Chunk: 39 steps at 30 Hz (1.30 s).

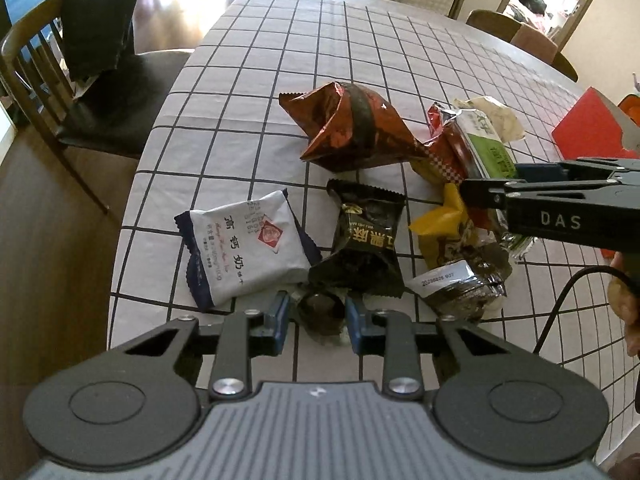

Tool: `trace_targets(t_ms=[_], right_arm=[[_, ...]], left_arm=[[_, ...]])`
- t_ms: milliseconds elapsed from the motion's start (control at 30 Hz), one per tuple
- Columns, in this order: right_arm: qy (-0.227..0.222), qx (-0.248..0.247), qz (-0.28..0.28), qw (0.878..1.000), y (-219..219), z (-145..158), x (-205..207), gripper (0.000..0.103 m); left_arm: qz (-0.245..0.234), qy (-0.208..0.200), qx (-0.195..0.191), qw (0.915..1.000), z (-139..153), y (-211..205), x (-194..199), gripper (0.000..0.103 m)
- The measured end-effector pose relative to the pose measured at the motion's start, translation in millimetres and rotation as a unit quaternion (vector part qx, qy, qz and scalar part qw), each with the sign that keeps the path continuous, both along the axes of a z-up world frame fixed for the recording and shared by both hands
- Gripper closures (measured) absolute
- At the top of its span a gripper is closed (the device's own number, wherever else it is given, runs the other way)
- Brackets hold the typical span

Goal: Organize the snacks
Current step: 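Grasp the green snack bar with the right tool while the left grasps a dark candy, then lower the green bar into the red box while the left carries the dark candy over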

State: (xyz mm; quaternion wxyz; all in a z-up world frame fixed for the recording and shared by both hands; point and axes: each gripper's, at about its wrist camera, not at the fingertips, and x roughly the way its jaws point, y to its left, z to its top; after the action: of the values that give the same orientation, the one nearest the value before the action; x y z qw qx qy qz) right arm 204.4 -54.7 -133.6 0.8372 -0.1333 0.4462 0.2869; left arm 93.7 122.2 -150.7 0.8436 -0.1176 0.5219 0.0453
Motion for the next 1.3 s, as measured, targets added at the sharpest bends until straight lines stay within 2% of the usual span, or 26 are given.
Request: trace_targets(t_ms=[100,333,600,1033,1300], right_arm=[[-0.002,0.004,0.001,1.0,-1,0,0,0.061],[0.0,0.019,-0.012,1.0,-10,5,-2,0.061],[0.005,0.038,-0.022,0.999,-27,20,-14,0.061],[-0.005,0.065,-0.034,0.997,-65,60,-37,0.061],[-0.023,0.079,-0.06,0.995,-109,90,-39,0.061]], left_arm=[[0.003,0.0,-0.003,1.0,0,1,0,0.074],[0.01,-0.002,-0.007,0.9999,2,2,-1,0.074],[0.019,-0.012,-0.019,0.9996,17,4,-11,0.074],[0.008,-0.053,-0.014,0.9985,66,-16,-23,0.074],[-0.029,-0.094,-0.008,0.9951,103,-57,-10,0.074]])
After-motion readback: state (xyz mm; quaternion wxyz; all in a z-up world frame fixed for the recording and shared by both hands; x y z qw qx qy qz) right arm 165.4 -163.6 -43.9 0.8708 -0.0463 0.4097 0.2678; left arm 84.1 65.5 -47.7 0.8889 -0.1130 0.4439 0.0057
